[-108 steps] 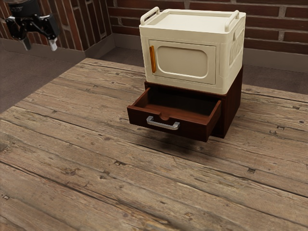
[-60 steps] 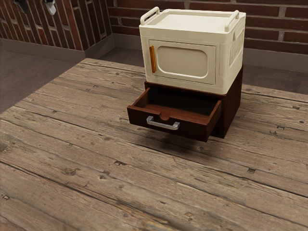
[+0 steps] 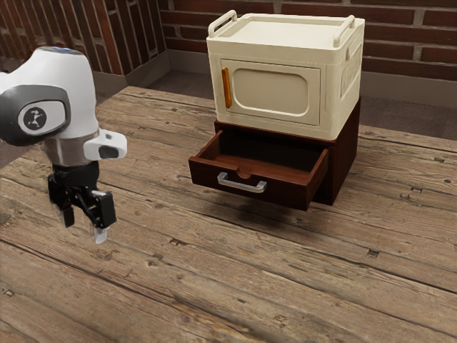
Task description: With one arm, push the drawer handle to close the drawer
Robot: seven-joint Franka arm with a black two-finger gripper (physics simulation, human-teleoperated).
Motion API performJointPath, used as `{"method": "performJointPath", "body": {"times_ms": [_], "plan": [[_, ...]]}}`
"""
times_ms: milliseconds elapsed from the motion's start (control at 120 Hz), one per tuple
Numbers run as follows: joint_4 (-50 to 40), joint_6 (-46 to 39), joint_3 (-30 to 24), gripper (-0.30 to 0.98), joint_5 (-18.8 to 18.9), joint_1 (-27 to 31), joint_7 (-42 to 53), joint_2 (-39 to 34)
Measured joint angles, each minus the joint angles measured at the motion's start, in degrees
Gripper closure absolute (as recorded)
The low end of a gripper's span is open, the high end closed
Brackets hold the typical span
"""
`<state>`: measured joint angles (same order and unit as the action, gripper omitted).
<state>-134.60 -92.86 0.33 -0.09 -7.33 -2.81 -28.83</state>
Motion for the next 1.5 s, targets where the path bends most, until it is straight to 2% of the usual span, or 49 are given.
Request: {"method": "performJointPath", "body": {"times_ms": [133, 317, 517, 608, 717, 925, 1500], "plan": [[-3.24, -12.00, -0.26, 0.02, -2.98, -1.84, -1.84, 3.74], [4.14, -20.92, -0.69, 0.03, -6.97, -5.31, -5.32, 16.66], [12.19, -27.03, -0.73, 0.50, -6.66, -7.04, -8.41, 26.64], [18.09, -28.40, -0.39, 0.62, -5.14, -7.49, -9.18, 32.50], [21.86, -29.41, 0.11, 0.70, -3.83, -6.47, -9.58, 36.73], [27.18, -30.35, 0.37, 0.76, -2.09, -5.72, -9.77, 41.63], [40.19, -30.74, 0.29, 0.78, -1.79, -5.95, -8.54, 51.90]]}}
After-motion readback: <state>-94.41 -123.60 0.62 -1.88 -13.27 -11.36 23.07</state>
